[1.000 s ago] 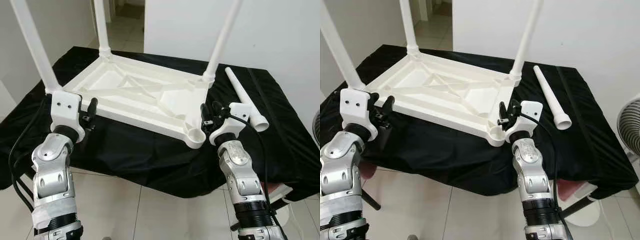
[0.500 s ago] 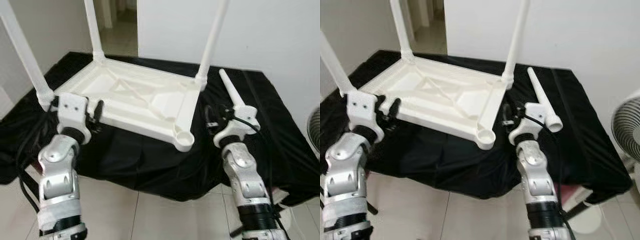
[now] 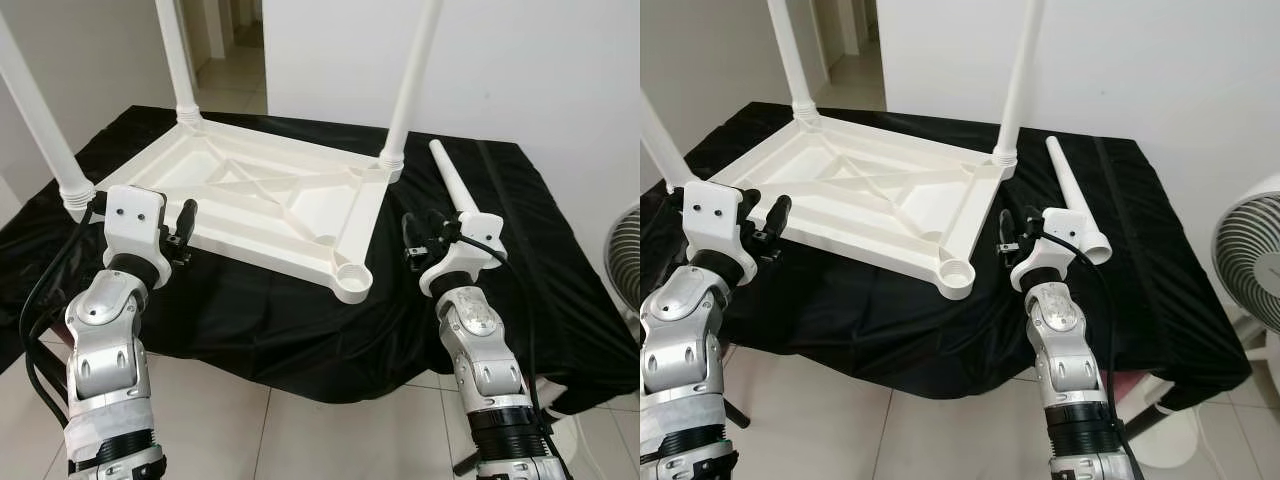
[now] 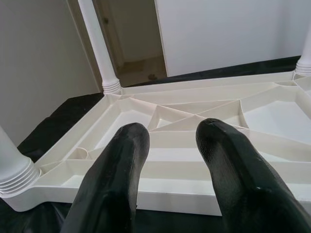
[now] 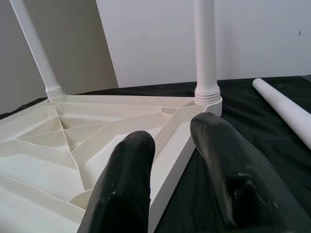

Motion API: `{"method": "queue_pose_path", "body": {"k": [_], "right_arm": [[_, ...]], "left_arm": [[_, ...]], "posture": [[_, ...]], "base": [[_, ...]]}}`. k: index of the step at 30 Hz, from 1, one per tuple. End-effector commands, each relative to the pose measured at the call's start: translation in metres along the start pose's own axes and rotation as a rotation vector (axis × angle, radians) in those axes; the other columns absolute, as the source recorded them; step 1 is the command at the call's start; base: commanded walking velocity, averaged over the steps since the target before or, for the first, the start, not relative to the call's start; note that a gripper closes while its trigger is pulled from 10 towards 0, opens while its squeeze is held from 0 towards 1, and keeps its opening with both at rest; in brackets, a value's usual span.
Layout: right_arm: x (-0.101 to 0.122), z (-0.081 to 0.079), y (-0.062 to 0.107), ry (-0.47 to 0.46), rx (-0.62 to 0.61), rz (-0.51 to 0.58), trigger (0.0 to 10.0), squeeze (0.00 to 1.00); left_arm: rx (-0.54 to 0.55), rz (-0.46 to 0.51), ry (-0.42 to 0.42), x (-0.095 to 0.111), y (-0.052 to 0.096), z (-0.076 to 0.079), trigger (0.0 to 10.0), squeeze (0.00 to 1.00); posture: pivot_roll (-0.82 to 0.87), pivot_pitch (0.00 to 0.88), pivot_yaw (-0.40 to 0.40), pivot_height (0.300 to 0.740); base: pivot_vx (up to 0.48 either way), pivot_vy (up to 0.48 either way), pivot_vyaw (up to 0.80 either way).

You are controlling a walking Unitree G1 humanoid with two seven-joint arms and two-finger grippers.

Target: Building children table

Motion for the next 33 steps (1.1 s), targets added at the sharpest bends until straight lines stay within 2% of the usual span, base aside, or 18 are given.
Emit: {"method": "queue_pose_path", "body": {"k": [1,15,23,33], "right_arm": [[-0.0010,-0.0013,0.0010,-0.002,0.002,-0.002,10.0,0.00],[-0.0017,-0.0017,0.0014,-0.004,0.003,-0.005,10.0,0.00],[-0.0018,-0.0015,0.0017,-0.004,0.002,-0.005,10.0,0.00],[-0.0020,-0.0019,0.0023,-0.006,0.002,-0.006,10.0,0.00]], "left_arm": [[0.206,-0.041,0.005,-0.0054,0.0025,-0.0139,10.0,0.00],[0.211,-0.046,0.002,-0.0056,0.0033,-0.0139,10.0,0.00],[0.227,-0.070,0.018,-0.0091,0.0034,-0.0163,10.0,0.00],[0.242,-0.075,0.023,-0.0095,0.0038,-0.0174,10.0,0.00]], "posture": [[-0.03,0.045,-0.017,0.740],[-0.03,0.047,-0.017,0.740],[-0.03,0.048,-0.018,0.740],[-0.03,0.051,-0.017,0.740]], "base": [[0.000,0.000,0.00],[0.000,-0.262,0.00],[0.000,0.000,0.00],[0.000,0.418,0.00]]}}
Point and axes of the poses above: a point about 5 cm out from each wrist's last joint towards the gripper, its own y axis pointing back from the gripper into the wrist, its own x axis along the axis of the wrist's last joint, z = x × y, the point moved 2 cm from there along -y, pointing out of the wrist towards the gripper, and after that the axes turned 8 degrees about -y, right-handed, at the moved point
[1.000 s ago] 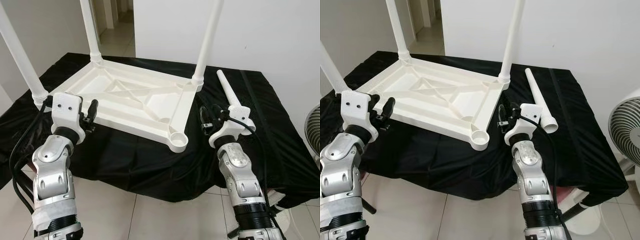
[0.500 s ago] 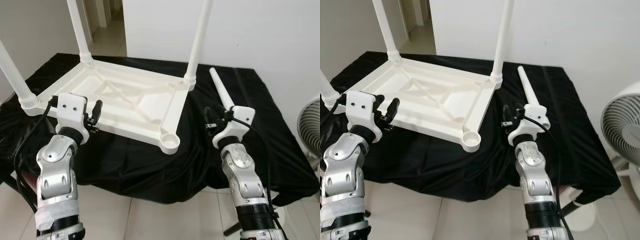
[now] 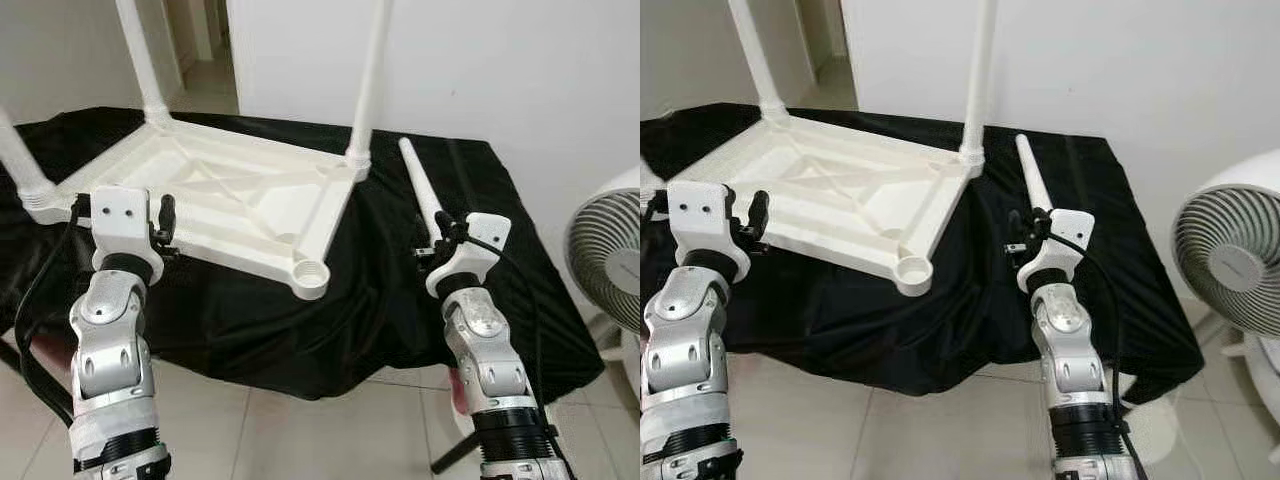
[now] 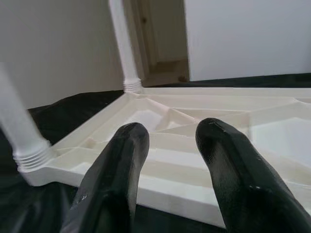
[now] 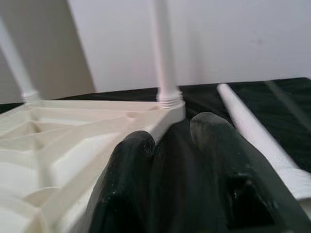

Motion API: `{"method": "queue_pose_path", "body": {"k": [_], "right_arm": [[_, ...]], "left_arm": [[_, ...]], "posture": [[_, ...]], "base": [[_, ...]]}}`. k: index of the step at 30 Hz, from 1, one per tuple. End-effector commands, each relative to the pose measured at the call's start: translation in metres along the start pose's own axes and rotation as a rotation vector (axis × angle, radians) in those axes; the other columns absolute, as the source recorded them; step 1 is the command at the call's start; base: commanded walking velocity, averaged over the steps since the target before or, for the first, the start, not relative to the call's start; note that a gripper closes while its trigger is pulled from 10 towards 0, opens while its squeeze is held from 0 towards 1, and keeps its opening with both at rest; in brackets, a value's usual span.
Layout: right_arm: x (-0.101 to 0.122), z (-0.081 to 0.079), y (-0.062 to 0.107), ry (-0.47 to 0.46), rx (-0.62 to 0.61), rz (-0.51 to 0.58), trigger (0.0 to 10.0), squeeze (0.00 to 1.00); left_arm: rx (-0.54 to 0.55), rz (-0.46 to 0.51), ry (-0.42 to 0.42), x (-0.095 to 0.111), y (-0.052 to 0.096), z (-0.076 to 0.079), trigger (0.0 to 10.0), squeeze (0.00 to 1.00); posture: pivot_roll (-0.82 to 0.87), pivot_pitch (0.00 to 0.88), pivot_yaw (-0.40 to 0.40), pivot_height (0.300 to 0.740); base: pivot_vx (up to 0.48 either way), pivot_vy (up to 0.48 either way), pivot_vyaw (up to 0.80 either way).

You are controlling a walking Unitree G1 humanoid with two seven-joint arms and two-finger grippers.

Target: Building children table

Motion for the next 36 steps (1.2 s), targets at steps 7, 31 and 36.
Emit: {"method": "queue_pose_path", "body": {"k": [7,31,36], "right_arm": [[0.001,-0.006,-0.001,-0.005,0.018,0.004,10.0,0.00],[0.012,0.133,-0.050,0.165,-0.299,-0.326,10.0,0.00],[0.011,0.149,-0.053,0.192,-0.362,-0.383,10.0,0.00]], "left_arm": [[0.056,-0.025,-0.019,-0.004,0.002,-0.003,10.0,0.00],[-0.216,0.194,-0.092,0.076,-0.022,0.002,10.0,0.00],[-0.321,0.192,-0.191,0.085,-0.026,0.013,10.0,0.00]], "posture": [[-0.03,0.053,-0.017,0.740],[-0.03,0.105,0.014,0.740],[-0.02,0.142,0.029,0.740]], "base": [[0.000,0.000,0.00],[0.000,0.000,0.00],[0.000,0.000,0.00]]}}
Point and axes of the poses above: a point about 5 cm out from each wrist's last joint towards the gripper, its own y axis pointing back from the gripper into the wrist, its own x axis along the axis of the wrist's last joint, z = x × y, the point moved 2 cm from there along -y, pointing out of the wrist towards the gripper, and after that the axes turned 8 degrees about -y, right-handed, at the moved point
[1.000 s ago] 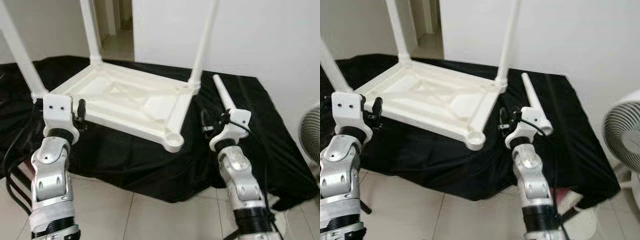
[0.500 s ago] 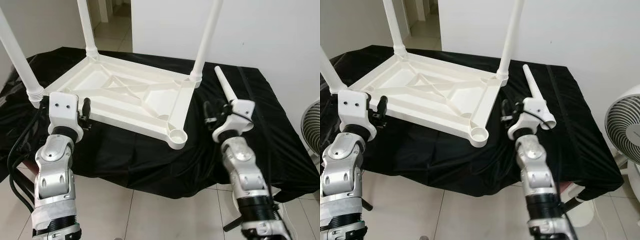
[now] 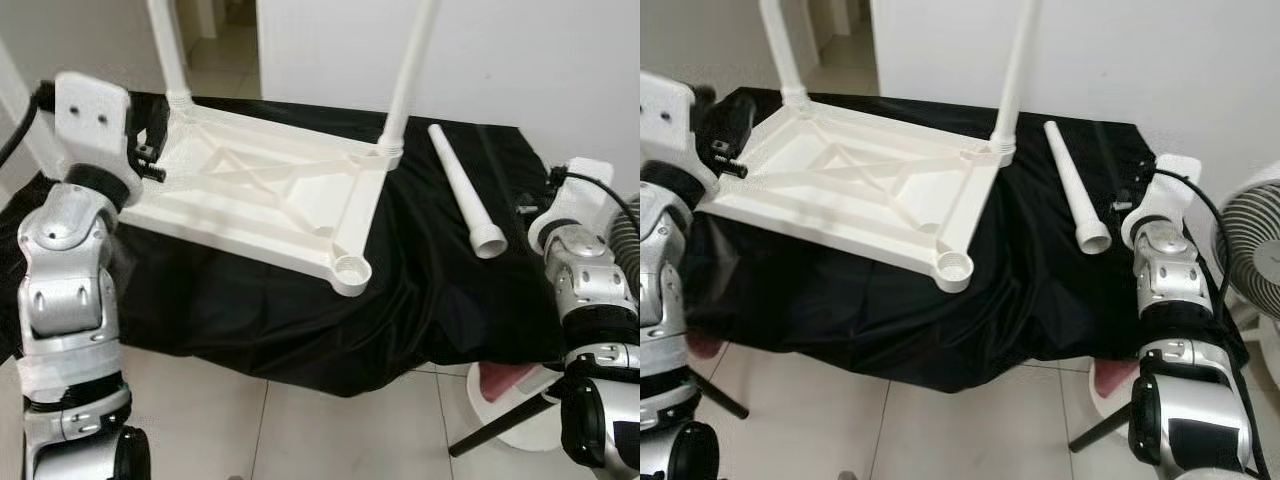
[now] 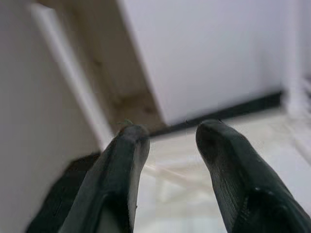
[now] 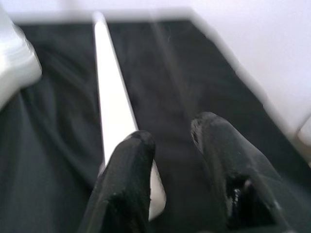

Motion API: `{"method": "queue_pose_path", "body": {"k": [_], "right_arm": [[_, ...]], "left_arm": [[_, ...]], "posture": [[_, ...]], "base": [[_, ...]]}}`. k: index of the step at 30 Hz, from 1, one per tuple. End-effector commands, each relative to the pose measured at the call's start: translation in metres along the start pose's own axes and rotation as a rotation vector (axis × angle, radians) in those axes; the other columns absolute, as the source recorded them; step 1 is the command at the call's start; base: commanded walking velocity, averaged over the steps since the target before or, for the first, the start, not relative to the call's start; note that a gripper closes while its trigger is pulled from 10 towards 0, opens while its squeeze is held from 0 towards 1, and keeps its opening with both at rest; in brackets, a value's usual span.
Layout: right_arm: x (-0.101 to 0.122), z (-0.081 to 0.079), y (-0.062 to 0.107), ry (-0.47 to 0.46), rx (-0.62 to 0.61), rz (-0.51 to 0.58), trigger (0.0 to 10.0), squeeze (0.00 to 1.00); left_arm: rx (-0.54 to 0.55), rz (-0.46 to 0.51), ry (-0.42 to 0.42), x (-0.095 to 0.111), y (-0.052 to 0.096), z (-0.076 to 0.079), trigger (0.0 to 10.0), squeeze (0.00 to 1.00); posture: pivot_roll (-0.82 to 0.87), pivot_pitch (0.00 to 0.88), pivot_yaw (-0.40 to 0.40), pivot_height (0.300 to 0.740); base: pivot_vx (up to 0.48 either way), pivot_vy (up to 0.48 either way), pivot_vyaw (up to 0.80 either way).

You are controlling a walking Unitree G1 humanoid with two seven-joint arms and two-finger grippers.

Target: Building children table

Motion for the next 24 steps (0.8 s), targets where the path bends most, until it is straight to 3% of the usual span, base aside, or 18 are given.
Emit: {"method": "queue_pose_path", "body": {"k": [1,6,11,12,17,21,24], "right_arm": [[-0.005,-0.002,-0.005,-0.012,0.019,-0.063,10.0,1.00],[-0.004,-0.015,-0.008,-0.067,0.099,-0.093,10.0,1.00],[0.008,-0.021,-0.012,-0.045,0.137,-0.069,10.0,1.00],[0.014,-0.027,-0.012,-0.063,0.186,-0.050,10.0,0.00],[0.027,-0.035,-0.015,-0.044,0.227,-0.022,10.0,0.00],[0.022,-0.035,-0.015,-0.070,0.207,-0.058,10.0,0.00],[0.015,-0.032,-0.016,-0.025,0.160,-0.088,10.0,0.00]], "left_arm": [[-0.072,-0.011,-0.018,0.003,-0.005,0.007,10.0,0.00],[-0.074,-0.011,-0.009,0.005,-0.006,0.008,10.0,0.00],[-0.094,-0.017,0.009,0.008,-0.005,0.011,10.0,0.00],[-0.100,-0.017,0.014,0.009,-0.004,0.011,10.0,0.00],[-0.098,-0.029,0.012,0.009,-0.001,0.010,10.0,0.00],[-0.097,-0.034,0.000,0.010,0.000,0.009,10.0,0.00],[-0.088,-0.043,0.008,0.009,0.003,0.007,10.0,0.00]], "posture": [[-0.02,0.160,0.036,0.740],[-0.02,0.179,0.043,0.740],[-0.01,0.189,0.045,0.740],[0.00,0.199,0.045,0.740],[0.02,0.203,0.044,0.740],[0.03,0.203,0.043,0.740],[0.05,0.204,0.040,0.740]], "base": [[0.000,0.000,0.00],[0.000,0.000,0.00],[0.000,0.000,0.00],[0.000,0.000,0.00],[0.000,0.000,0.00],[0.000,0.000,0.00],[0.000,0.000,0.00]]}}
Point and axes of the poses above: a point about 5 cm out from each wrist's last joint towards the gripper, its own y axis pointing back from the gripper into the wrist, its own x axis along the axis of the wrist's last joint, z = x × y, the point moved 2 cm from there along -y, pointing out of the wrist towards the gripper, and after that the axes turned 8 degrees about -y, right-handed, at the moved point
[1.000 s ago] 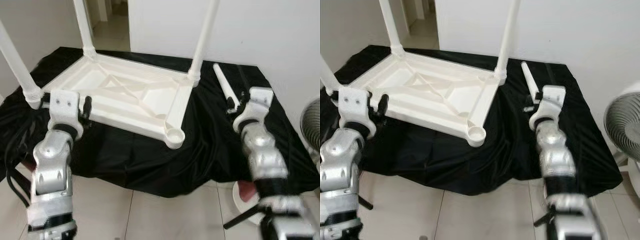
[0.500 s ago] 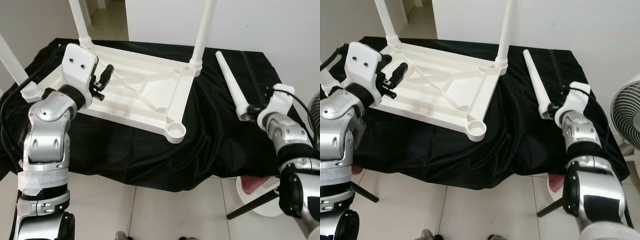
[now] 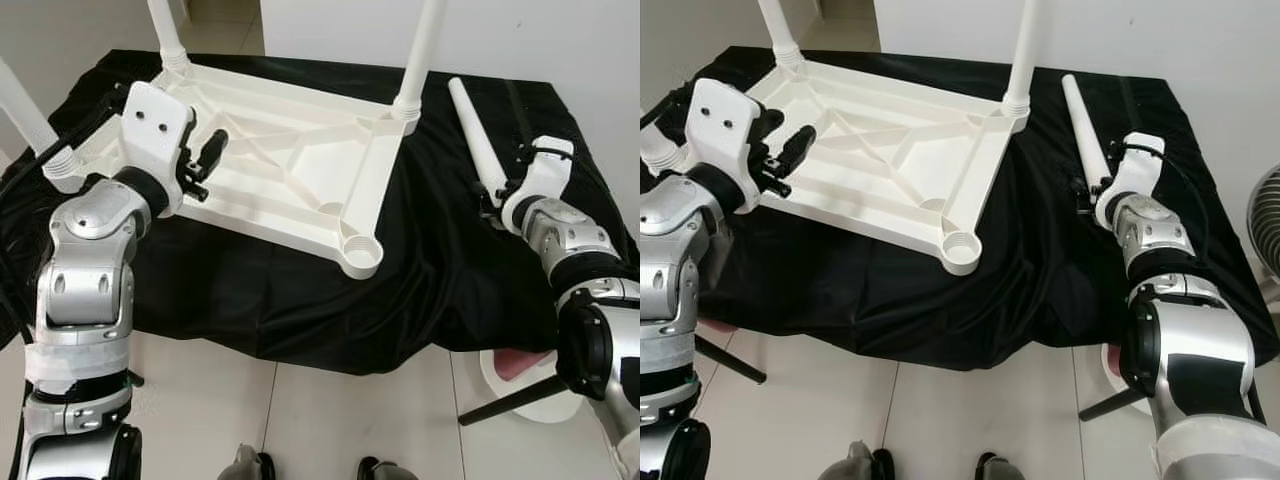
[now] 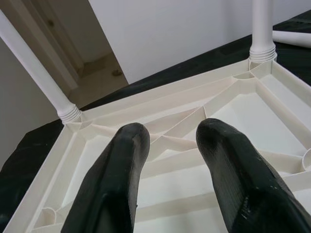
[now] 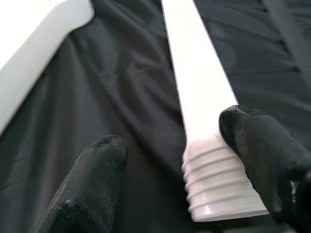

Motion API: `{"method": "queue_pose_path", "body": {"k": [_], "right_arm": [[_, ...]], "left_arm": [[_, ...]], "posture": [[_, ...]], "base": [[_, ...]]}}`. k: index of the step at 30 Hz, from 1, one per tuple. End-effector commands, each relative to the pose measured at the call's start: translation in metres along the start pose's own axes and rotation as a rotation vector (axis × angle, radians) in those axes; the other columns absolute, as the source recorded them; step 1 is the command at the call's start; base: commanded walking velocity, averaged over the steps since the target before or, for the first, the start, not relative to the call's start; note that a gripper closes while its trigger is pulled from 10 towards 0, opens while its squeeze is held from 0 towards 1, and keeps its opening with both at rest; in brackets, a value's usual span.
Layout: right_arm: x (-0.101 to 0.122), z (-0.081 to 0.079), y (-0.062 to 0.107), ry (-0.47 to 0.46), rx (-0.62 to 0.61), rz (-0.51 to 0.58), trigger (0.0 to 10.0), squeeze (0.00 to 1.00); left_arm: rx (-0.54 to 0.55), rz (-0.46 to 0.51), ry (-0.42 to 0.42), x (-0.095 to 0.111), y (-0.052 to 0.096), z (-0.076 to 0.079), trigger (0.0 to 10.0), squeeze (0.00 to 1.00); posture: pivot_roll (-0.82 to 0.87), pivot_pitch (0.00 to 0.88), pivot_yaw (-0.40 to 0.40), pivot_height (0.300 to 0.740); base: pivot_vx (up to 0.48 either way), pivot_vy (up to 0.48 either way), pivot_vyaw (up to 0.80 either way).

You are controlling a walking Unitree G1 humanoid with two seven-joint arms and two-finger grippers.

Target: Building children table

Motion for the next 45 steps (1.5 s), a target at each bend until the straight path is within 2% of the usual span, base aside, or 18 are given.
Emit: {"method": "queue_pose_path", "body": {"k": [1,5,9,10,13,18,21,25,27,30,33,36,37,38,43,45], "right_arm": [[-0.014,0.005,0.000,0.033,-0.055,-0.065,10.0,0.00],[-0.015,0.015,0.002,0.063,-0.125,-0.061,10.0,0.00],[-0.014,0.018,0.002,0.073,-0.143,-0.050,10.0,0.00],[-0.007,0.021,0.003,0.057,-0.148,-0.013,10.0,0.00],[-0.006,0.028,0.005,-0.021,-0.187,0.004,10.0,0.00],[-0.028,0.024,0.005,-0.109,-0.148,-0.085,10.0,0.00],[-0.044,0.017,0.005,-0.244,-0.114,-0.140,10.0,0.00],[-0.047,0.017,0.005,-0.255,-0.121,-0.155,10.0,0.00],[-0.047,0.018,0.005,-0.227,-0.125,-0.154,10.0,0.00],[-0.040,0.018,0.005,-0.160,-0.121,-0.128,10.0,0.00],[-0.036,0.017,0.004,-0.161,-0.105,-0.115,10.0,0.00],[-0.024,0.014,0.002,-0.174,-0.077,-0.054,10.0,0.00],[-0.017,0.014,0.002,-0.165,-0.080,0.001,0.0,0.00],[-0.017,0.014,0.002,-0.165,-0.080,0.001,0.0,0.00],[-0.016,0.005,0.001,-0.281,-0.019,0.038,0.0,0.00],[-0.017,0.004,0.001,-0.292,-0.014,0.036,0.0,0.00]], "left_arm": [[0.013,-0.021,-0.008,-0.002,0.006,-0.002,10.0,0.00],[0.015,-0.030,-0.004,-0.003,0.008,-0.002,10.0,0.00],[0.017,-0.035,-0.001,-0.003,0.009,-0.002,10.0,0.00],[0.027,-0.044,-0.001,-0.005,0.009,-0.003,10.0,0.00],[0.030,-0.048,0.001,-0.006,0.009,-0.003,10.0,0.00],[0.029,-0.047,0.006,-0.005,0.009,-0.001,10.0,0.00],[0.030,-0.054,0.005,-0.006,0.010,-0.001,10.0,0.00],[0.033,-0.058,0.004,-0.006,0.010,-0.002,10.0,0.00],[0.033,-0.058,0.004,-0.006,0.010,-0.002,10.0,0.00],[0.040,-0.058,0.006,-0.006,0.010,-0.003,10.0,0.00],[0.041,-0.057,0.007,-0.006,0.010,-0.003,10.0,0.00],[0.045,-0.056,0.010,-0.006,0.009,-0.003,10.0,0.00],[0.050,-0.056,0.013,-0.007,0.009,-0.002,10.0,0.00],[0.050,-0.056,0.013,-0.007,0.009,-0.002,10.0,0.00],[0.058,-0.056,0.020,-0.008,0.009,-0.002,10.0,0.00],[0.058,-0.056,0.020,-0.008,0.009,-0.002,10.0,0.00]], "posture": [[0.05,0.204,0.037,0.740],[0.06,0.204,0.037,0.740],[0.06,0.204,0.037,0.740],[0.06,0.203,0.038,0.740],[0.05,0.201,0.040,0.740],[0.05,0.200,0.042,0.740],[0.05,0.200,0.042,0.740],[0.06,0.204,0.049,0.740],[0.06,0.204,0.049,0.740],[0.06,0.201,0.047,0.740],[0.06,0.197,0.046,0.740],[0.05,0.193,0.044,0.740],[0.05,0.184,0.037,0.740],[0.05,0.184,0.037,0.740],[0.04,0.177,0.037,0.740],[0.04,0.177,0.037,0.740]], "base": [[0.000,0.000,0.00],[0.000,0.000,0.00],[0.000,0.000,0.00],[0.000,0.000,0.00],[0.000,0.000,0.00],[0.000,0.000,0.00],[0.000,0.000,0.00],[0.000,0.000,0.00],[0.000,0.000,0.00],[0.000,0.000,0.00],[0.000,0.000,0.00],[0.000,0.000,0.00],[0.000,0.000,0.00],[0.000,0.000,0.00],[0.000,0.000,0.00],[0.000,0.000,0.00]]}}
Point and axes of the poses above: a point about 5 cm out from each wrist's last joint towards the gripper, its own y axis pointing back from the gripper into the wrist, its own x axis along the axis of the wrist's last joint, z = x × y, the point moved 2 cm from there along -y, pointing out of the wrist towards the gripper, and after that the axes turned 8 degrees about -y, right-handed, at the moved point
